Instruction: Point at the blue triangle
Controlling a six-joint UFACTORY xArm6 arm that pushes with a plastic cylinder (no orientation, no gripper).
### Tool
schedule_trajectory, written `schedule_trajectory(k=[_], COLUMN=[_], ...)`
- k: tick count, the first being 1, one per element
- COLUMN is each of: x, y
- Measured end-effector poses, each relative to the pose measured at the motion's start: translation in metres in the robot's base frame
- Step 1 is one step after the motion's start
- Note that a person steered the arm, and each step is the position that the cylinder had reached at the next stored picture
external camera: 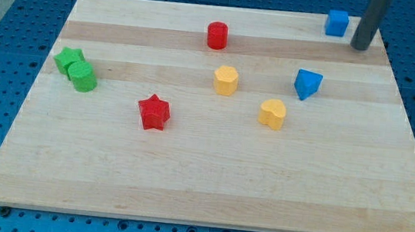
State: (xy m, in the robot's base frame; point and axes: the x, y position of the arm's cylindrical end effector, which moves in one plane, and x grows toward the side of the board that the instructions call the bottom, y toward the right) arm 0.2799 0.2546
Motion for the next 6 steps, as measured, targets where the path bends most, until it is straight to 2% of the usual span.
schedule_trajectory(k=[5, 6], x=[0.095, 0.12], y=[-0.004, -0.024])
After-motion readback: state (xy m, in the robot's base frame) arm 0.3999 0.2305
